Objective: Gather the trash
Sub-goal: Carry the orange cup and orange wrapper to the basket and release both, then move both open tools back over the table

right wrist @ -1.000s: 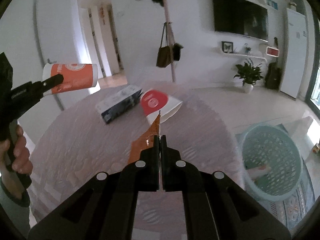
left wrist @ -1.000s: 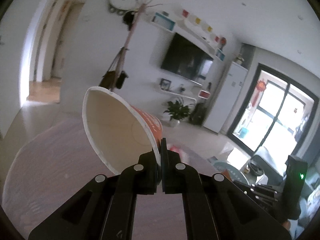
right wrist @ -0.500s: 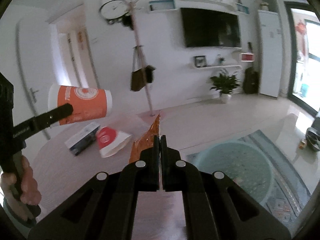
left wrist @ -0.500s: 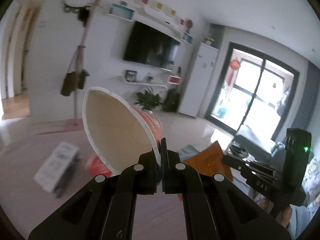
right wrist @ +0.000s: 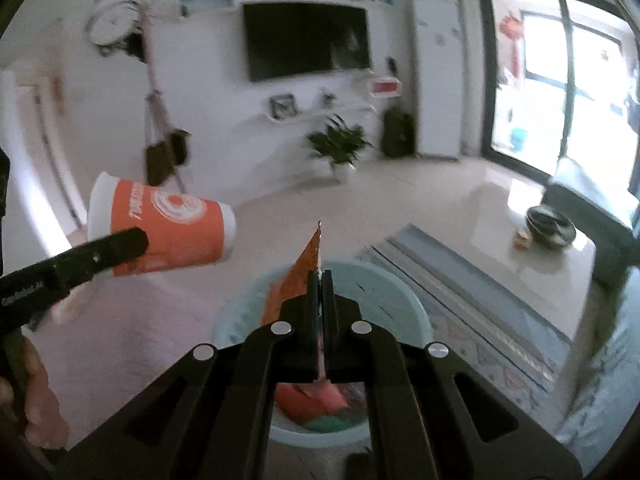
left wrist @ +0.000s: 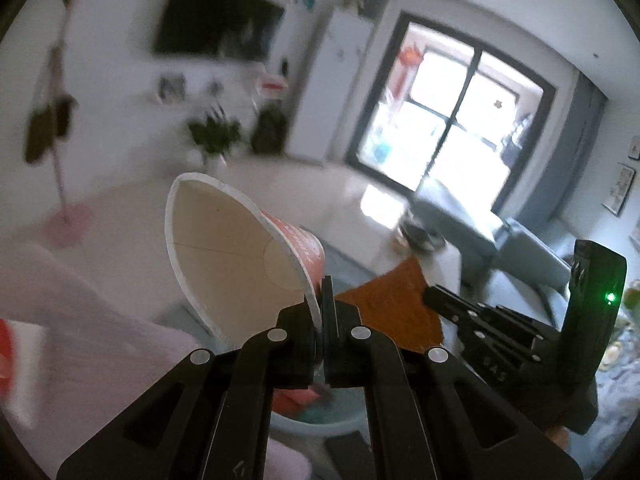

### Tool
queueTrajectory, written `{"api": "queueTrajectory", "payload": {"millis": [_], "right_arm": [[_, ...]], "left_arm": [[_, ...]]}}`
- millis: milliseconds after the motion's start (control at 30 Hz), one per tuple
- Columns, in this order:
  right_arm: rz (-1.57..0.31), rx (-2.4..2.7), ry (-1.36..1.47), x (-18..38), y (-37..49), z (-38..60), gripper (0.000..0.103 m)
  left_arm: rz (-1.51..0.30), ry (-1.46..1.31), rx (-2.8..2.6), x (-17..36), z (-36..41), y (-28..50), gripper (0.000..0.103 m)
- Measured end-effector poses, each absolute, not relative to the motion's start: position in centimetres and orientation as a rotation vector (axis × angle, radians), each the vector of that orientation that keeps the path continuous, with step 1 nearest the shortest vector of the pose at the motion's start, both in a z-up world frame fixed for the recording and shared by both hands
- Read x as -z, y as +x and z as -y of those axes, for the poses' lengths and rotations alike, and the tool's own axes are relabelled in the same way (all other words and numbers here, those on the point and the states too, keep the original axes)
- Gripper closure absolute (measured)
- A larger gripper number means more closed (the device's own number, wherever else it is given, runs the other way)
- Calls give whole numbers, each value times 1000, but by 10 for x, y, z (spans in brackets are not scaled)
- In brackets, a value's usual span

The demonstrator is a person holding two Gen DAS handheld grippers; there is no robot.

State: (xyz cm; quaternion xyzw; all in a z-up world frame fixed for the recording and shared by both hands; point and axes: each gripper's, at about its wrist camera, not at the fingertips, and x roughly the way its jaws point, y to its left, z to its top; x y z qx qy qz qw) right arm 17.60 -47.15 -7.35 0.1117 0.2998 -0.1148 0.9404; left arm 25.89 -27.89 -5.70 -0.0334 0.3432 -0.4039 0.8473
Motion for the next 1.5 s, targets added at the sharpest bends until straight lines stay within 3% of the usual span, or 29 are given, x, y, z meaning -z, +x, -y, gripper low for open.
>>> {"api": "queueTrajectory", "payload": {"millis": [233,267,300,333,400,467,500,867,1200,1500], "right_arm": [[-743,284,326,118,199,500,102],[-755,277,337,122,199,502,101],[-766,269,349,125,200,504,99],[-776,269,360,129,201,506,96],[-790,264,377,134,201,508,71],[-780,267,397,134,197,509,45],[-767,269,396,133,194,506,45],[-724,192,348,98,185,467,45],[-671,11,173,45,194,376,39],[-650,-154,59,19,215,282,39]], "left_arm": [[-932,-131,913,122,304,285,102],[-940,-121,902,127,304,283,96],[-951,-115,893,130,301,284,82],[-950,-125,899,130,299,283,75],[-922,-116,878,124,291,279,47],[-904,-91,853,119,283,273,33],[-899,-88,848,116,279,272,31],[-790,-172,816,70,223,247,28],[-629,-201,622,19,112,223,23],[-606,-288,356,11,-5,239,17]]}}
